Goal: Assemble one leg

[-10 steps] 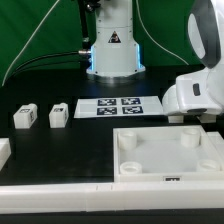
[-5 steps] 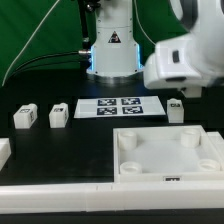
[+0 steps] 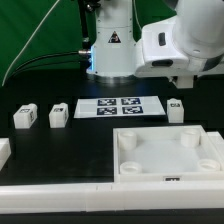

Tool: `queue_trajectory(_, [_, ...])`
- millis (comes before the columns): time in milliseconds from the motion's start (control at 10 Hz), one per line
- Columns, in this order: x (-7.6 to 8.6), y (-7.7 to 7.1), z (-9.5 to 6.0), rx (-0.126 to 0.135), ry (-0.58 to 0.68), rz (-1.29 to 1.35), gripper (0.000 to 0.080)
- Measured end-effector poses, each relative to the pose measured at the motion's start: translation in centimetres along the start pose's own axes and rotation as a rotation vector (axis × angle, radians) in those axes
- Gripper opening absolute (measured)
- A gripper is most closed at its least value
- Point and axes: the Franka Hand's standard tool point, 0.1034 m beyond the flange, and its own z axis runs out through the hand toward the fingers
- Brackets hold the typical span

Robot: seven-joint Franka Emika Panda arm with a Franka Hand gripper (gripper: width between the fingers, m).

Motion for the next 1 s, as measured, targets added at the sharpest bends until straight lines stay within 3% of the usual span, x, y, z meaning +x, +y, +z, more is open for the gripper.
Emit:
queue_trajectory(500, [0.4,0.0,-0.8,0.023,0.451,-0.018,0.0294])
queue_trajectory(1000, [2.3,3.0,-5.8,0.011,0.836,-0.117,0.0294])
